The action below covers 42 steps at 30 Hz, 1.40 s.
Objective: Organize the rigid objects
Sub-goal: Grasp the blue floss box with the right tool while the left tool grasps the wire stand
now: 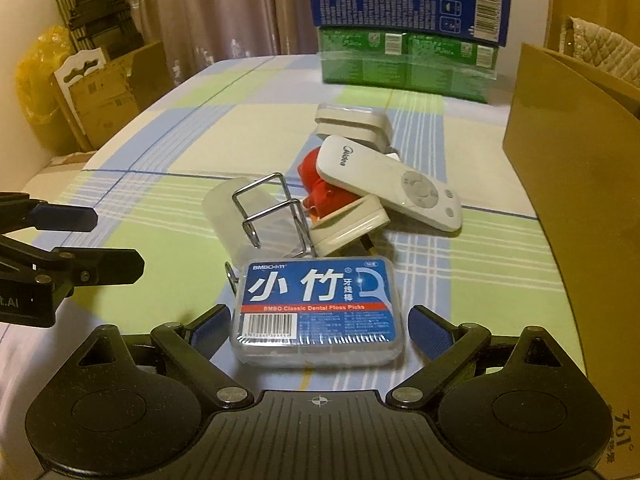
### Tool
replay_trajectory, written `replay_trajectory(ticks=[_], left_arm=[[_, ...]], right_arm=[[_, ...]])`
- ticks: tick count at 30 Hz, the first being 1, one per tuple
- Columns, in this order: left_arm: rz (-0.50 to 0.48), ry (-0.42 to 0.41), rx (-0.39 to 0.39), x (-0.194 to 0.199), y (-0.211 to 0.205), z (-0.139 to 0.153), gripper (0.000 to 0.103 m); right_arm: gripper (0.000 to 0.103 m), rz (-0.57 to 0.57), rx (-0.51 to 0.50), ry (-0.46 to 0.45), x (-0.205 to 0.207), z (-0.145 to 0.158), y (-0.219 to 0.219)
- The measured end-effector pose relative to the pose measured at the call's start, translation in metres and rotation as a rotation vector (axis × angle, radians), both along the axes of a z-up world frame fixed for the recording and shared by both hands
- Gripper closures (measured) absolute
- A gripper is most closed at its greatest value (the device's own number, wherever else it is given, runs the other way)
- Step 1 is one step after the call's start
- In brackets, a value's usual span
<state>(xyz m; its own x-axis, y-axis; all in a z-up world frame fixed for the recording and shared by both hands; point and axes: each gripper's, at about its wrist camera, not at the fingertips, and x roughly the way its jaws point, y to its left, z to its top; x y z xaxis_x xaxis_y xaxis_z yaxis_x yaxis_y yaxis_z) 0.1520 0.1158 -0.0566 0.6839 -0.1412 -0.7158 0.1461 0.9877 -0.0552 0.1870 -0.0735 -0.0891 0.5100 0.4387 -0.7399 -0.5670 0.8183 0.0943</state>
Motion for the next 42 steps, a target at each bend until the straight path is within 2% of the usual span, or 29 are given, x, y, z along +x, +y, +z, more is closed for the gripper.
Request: replay_trajectory(ticks=[1,2,6,12,16,17,18,21,26,35,36,42], left_arm=[[-0.002,0.000,-0.001,0.000,0.000,0.000,0.023],[-0.005,0.000,0.000,0.000,-0.001,0.000,0.023],[-0.039,-0.015,0.008,0.000,-0.007,-0.001,0.023],[-0.163,-0.066,0.030,0.003,-0.032,-0.002,0.023],[-0.199,-0.105,-0.003,0.012,-0.043,-0.003,0.025],[-0.197,-0.114,-0.008,0.016,-0.045,-0.003,0.026],[-0.192,-0.126,-0.008,0.019,-0.048,-0.003,0.033],[-0.204,-0.155,-0.017,0.028,-0.055,-0.004,0.038],[-0.253,-0.163,-0.027,0.040,-0.066,-0.010,0.050],[-0.260,-0.182,-0.056,0.049,-0.073,-0.015,0.075],[-0.257,-0.176,-0.054,0.049,-0.073,-0.015,0.080],[-0.205,-0.134,-0.061,0.042,-0.070,-0.011,0.080]], right_arm=[[0.018,0.001,-0.006,0.001,0.001,-0.001,0.000],[0.020,0.003,-0.011,0.004,0.001,-0.001,0.000],[0.020,-0.011,-0.015,0.002,-0.002,0.000,-0.007],[0.020,-0.064,-0.016,-0.019,-0.013,0.007,-0.038],[0.020,-0.123,-0.011,-0.010,-0.017,0.007,-0.063],[0.020,-0.130,-0.012,-0.007,-0.018,0.008,-0.066],[0.020,-0.137,-0.013,-0.004,-0.018,0.008,-0.070],[0.020,-0.149,-0.014,-0.004,-0.019,0.009,-0.077],[0.020,-0.158,-0.006,-0.012,-0.019,0.011,-0.082],[0.020,-0.158,-0.003,-0.013,-0.017,0.012,-0.082],[0.020,-0.159,-0.004,-0.014,-0.017,0.012,-0.081],[0.020,-0.160,-0.004,-0.021,-0.022,0.016,-0.083]])
